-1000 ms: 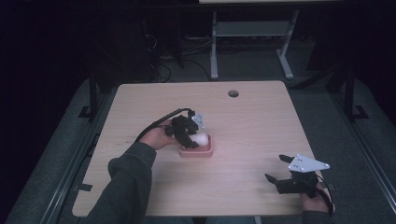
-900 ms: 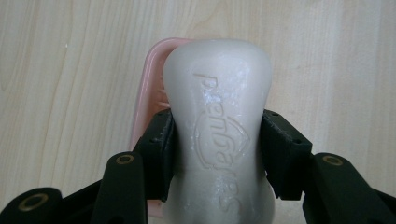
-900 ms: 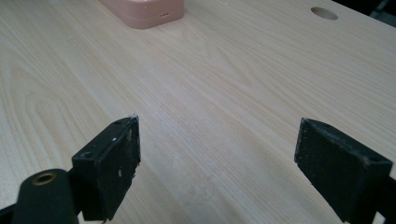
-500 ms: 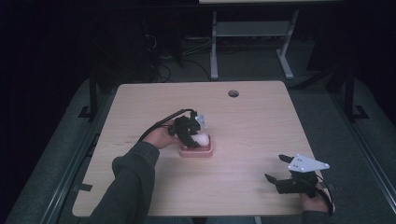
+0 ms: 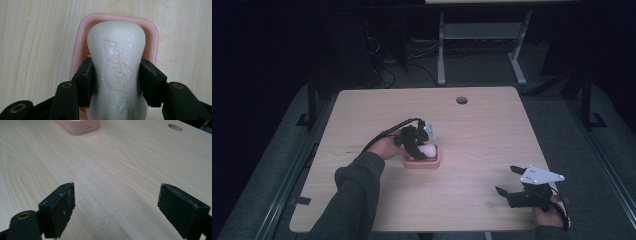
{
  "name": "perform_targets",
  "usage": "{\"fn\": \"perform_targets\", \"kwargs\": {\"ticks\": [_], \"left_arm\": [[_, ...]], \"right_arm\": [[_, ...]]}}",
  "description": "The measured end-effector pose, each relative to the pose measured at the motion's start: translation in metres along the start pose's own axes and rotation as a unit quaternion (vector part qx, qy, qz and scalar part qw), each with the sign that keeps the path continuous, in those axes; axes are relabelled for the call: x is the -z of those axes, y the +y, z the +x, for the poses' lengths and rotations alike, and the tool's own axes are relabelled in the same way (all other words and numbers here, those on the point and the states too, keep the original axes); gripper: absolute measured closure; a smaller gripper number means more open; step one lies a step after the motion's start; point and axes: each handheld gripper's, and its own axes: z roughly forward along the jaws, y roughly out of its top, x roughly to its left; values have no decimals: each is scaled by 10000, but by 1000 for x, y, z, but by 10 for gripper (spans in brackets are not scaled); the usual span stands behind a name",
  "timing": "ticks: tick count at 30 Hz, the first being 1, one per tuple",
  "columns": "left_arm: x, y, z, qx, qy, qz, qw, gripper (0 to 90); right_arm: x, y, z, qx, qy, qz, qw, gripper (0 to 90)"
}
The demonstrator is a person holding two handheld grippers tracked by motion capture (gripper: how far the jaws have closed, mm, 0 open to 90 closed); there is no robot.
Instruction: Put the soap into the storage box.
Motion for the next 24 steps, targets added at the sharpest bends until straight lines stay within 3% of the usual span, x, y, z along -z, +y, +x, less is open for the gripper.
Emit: {"fn": "perform_targets", "kwargs": {"ticks": [24], "left_arm": [[-12, 2, 3, 10, -32, 157, 9999, 494]], "right_arm": [[0, 0, 0, 3, 20, 0, 10000, 136]]}}
